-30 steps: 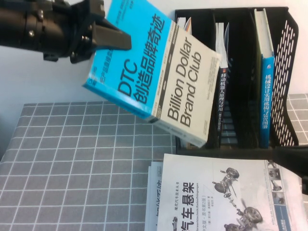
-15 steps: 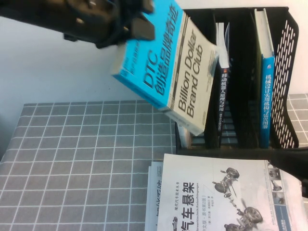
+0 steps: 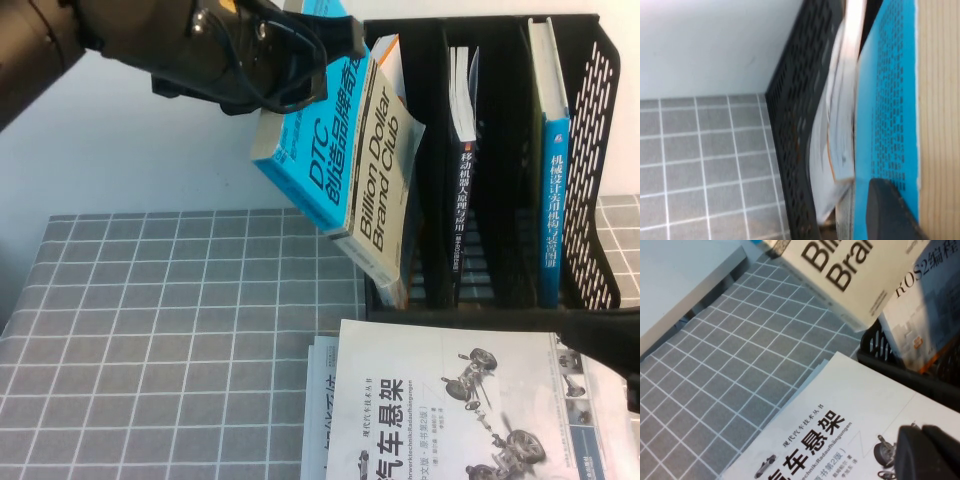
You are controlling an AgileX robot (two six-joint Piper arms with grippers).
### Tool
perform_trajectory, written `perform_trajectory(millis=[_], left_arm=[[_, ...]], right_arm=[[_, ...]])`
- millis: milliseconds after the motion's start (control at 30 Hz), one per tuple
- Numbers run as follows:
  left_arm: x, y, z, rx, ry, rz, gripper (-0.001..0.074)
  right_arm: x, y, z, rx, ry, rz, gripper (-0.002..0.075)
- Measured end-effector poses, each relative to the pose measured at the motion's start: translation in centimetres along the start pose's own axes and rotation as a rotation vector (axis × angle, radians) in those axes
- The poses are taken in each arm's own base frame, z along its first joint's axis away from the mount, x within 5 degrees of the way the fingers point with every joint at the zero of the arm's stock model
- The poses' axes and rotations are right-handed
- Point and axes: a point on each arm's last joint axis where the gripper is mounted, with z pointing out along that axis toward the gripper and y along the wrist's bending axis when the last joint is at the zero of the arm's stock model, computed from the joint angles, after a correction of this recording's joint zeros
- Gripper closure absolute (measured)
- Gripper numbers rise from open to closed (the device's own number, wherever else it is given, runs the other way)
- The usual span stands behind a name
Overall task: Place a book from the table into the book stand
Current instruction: Place the book on the book shelf
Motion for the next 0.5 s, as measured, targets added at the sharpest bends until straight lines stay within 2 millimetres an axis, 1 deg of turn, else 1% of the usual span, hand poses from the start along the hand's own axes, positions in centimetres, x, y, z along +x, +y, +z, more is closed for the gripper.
perform_trajectory(millis=[100, 200, 300, 433, 500], left_arm=[[0.0, -0.3, 0.8, -0.003, -0.023, -0.007, 0.0555], [0.3, -0.9, 2.3, -0.003, -0.044, 0.009, 0.0555], [0.9, -1.4, 4.3, -0.007, -0.047, 0.029, 0.0555], [1.7, -1.3, 7.0, -0.035, -0.032, 0.037, 0.0555], [2.0, -1.2, 8.0, -0.036, -0.034, 0.036, 0.0555]], right_arm=[[0.0, 0.0, 0.0, -0.004, 0.001, 0.006, 0.0730], [0.0, 0.1, 0.0, -0.007, 0.002, 0.013, 0.0730], [0.0, 0.1, 0.0, -0.011, 0.004, 0.014, 0.0730], [0.1, 0.2, 0.0, -0.019, 0.007, 0.018, 0.0730], [0.1, 0.2, 0.0, -0.024, 0.008, 0.020, 0.0730]])
